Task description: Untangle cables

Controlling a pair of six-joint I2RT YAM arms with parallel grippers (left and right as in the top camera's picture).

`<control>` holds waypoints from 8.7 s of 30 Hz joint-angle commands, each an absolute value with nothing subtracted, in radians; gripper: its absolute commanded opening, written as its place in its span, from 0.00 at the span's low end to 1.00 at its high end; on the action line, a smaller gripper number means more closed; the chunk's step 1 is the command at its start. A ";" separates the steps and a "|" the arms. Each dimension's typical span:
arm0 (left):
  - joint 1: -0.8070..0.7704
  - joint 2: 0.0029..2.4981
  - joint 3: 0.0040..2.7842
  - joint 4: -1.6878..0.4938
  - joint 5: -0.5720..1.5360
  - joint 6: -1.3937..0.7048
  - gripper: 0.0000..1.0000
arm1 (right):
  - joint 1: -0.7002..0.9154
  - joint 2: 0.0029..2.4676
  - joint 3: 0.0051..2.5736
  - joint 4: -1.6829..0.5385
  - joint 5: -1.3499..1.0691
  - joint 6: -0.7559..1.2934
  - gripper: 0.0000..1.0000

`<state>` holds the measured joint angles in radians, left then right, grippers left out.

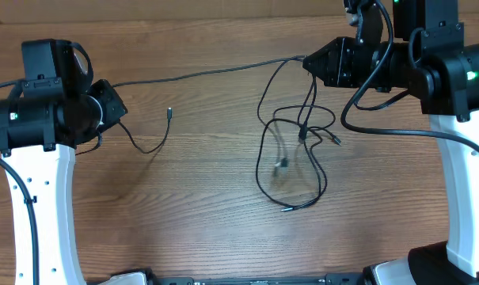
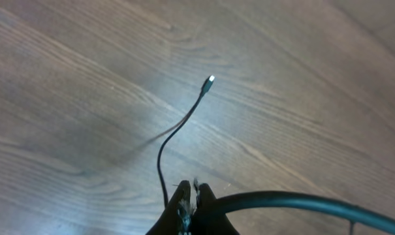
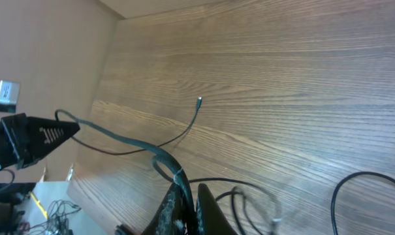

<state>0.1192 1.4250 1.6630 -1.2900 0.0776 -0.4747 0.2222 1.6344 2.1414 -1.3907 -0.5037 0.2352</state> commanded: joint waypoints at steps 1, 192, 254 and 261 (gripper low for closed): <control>0.124 1.418 1.668 -1.311 0.026 -0.467 0.04 | 0.208 1.638 2.161 -1.387 -0.445 0.240 0.04; -0.332 1.817 2.823 -1.439 -0.063 -0.300 0.04 | 0.080 1.810 2.159 -1.538 -0.335 0.155 0.72; 0.116 1.503 2.822 -1.067 -0.756 -0.310 0.04 | 0.186 1.835 1.391 -0.833 -0.101 0.522 0.04; 0.116 1.564 2.795 -1.155 -0.467 -0.312 0.04 | 0.273 1.836 1.366 -0.883 -0.604 0.125 0.55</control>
